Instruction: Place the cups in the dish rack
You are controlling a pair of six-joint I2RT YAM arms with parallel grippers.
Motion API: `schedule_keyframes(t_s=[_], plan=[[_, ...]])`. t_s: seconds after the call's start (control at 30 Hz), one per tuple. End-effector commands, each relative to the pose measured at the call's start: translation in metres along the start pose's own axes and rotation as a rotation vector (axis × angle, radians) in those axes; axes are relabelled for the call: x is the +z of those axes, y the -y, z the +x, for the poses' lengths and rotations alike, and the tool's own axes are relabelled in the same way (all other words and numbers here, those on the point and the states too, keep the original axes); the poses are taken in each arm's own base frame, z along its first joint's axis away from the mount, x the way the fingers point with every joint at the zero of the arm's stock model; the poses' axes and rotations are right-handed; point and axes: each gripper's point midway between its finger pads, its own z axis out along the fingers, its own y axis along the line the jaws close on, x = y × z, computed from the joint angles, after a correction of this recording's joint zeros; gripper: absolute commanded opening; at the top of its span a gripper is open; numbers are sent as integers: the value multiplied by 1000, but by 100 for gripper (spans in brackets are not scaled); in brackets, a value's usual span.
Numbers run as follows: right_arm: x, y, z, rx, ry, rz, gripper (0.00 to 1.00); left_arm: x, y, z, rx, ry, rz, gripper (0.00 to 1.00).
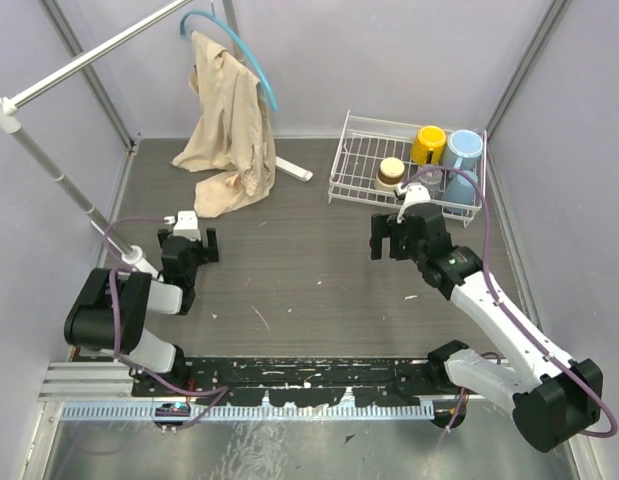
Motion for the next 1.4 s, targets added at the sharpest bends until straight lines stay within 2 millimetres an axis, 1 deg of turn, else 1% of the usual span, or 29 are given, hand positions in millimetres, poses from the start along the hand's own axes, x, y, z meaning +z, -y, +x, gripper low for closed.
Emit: schedule_keyframes(t_s=[0.0,0.03,0.07,0.13,0.17,0.23,0.3,0.33,0.37,0.4,0.43,0.53,0.57,0.6,0.67,0.77,0.8,0.87,0.93,1.03,1.07,1.13,1.17,1.37], plan=[[14,7,-35,-80,233,28,100,2,-3,-34,-20,227,-8,98],[17,9,-33,-107,261,30,100,2,-3,-33,-22,212,-9,98],[19,16,-30,-131,291,58,100,2,-3,-30,-24,186,-9,98],[22,24,-23,-187,369,75,100,6,-2,-27,-23,149,-14,98],[20,31,-26,-174,443,106,100,10,-2,-31,-21,149,-18,98],[19,45,-19,-125,535,133,100,18,0,-33,-7,118,-12,98],[23,63,-5,-45,552,156,100,18,1,-25,-5,75,4,98],[26,71,2,-32,535,166,100,18,1,-26,-7,84,4,98],[29,75,9,-41,515,158,100,20,1,-28,-6,93,4,98],[31,85,13,-35,507,193,100,20,1,-28,-5,92,5,98],[31,92,17,-31,511,216,100,19,1,-27,-6,88,6,98],[30,111,18,-20,566,271,100,20,1,-27,-5,90,5,98],[33,115,20,-18,569,274,100,20,2,-27,-5,88,6,98],[40,118,26,-18,549,277,100,20,2,-27,-5,87,6,98],[48,120,27,-26,566,263,100,19,2,-27,-5,87,6,98],[55,128,21,-37,610,284,100,20,2,-27,-6,88,7,98],[56,130,16,-47,626,285,100,19,2,-27,-5,87,8,98],[67,136,10,-11,604,284,100,20,2,-28,-5,89,8,98],[74,137,11,10,602,264,100,19,2,-27,-5,88,7,98],[83,142,26,30,596,284,100,19,2,-27,-5,88,7,98],[85,142,24,26,616,280,100,20,2,-27,-6,88,7,98],[97,144,28,31,538,284,100,20,1,-27,-6,88,6,98],[101,147,24,39,533,291,100,20,2,-27,-5,88,8,98],[102,147,25,35,524,295,100,20,1,-28,-5,89,7,98]])
